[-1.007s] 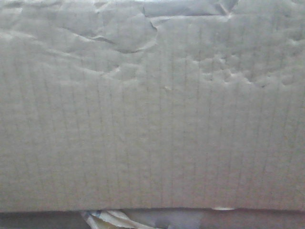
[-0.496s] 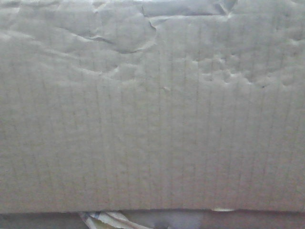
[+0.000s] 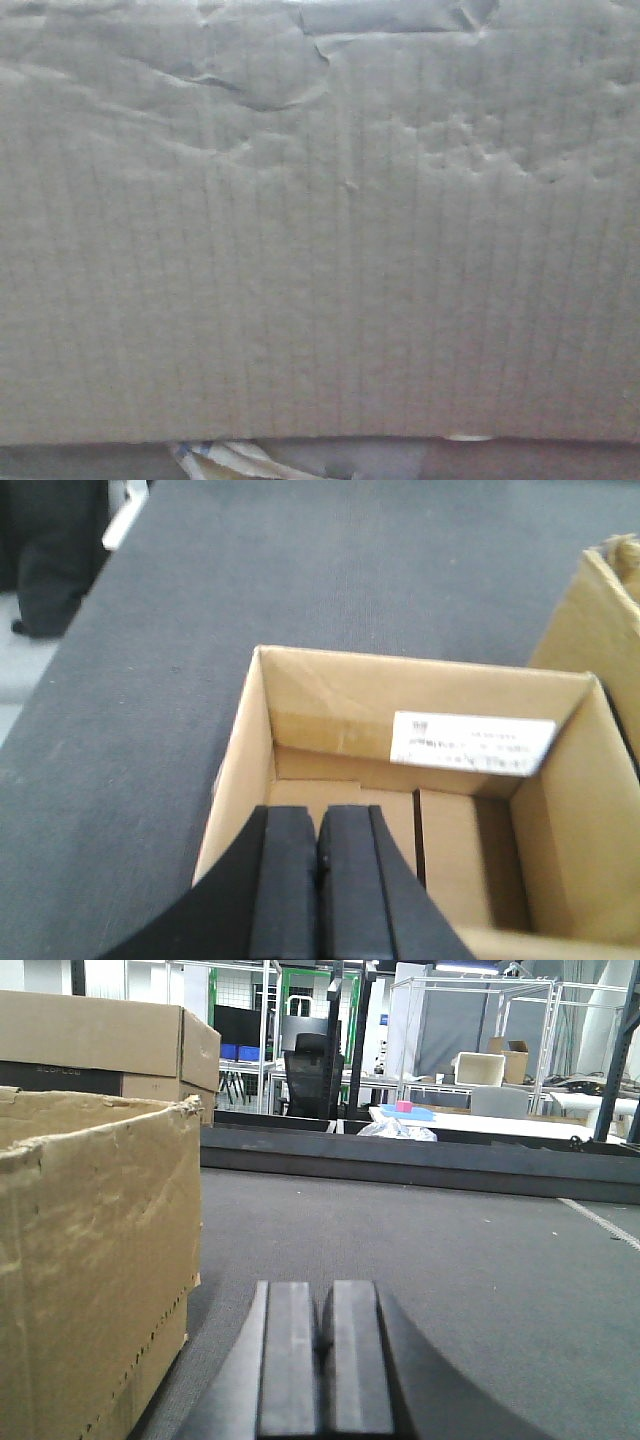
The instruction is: Stack two boxes on right shelf middle
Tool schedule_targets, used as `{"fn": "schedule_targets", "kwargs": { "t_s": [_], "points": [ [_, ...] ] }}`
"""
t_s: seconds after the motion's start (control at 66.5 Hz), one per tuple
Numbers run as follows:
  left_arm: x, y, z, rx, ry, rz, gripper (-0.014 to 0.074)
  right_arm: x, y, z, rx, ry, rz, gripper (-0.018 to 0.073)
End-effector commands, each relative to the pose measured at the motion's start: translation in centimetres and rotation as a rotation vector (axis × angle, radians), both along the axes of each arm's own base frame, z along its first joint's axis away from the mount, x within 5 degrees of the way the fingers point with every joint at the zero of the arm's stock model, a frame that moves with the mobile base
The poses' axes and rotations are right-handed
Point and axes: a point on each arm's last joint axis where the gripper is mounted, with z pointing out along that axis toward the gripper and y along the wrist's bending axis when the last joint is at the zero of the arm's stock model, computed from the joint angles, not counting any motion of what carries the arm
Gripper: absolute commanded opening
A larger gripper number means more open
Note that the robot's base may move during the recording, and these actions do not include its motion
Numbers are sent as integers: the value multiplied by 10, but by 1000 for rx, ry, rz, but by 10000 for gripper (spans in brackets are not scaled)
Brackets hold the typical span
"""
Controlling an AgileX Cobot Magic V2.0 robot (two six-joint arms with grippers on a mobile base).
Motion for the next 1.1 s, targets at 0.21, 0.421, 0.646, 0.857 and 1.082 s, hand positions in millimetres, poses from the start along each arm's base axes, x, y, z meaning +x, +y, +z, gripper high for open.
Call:
{"fn": "schedule_targets", "kwargs": {
  "t_s": [0.21,0.421,0.646,0.857,1.082],
  "points": [
    [63,0,6,-54,22,-15,-111,-1,0,3,-8,-27,-7,-162],
    [101,0,-2,-20,243,-93,-111,-1,0,3,-8,-27,-7,-162],
    [118,24,0,12,318,-107,-111,-1,0,3,-8,-27,-7,-162],
    [110,60,-9,4,404,-7,-109,-1,0,3,-8,-27,-7,-162],
    [119,62,-22,-72,463,-49,190,-1,0,3,-8,-27,-7,-162]
  ]
}}
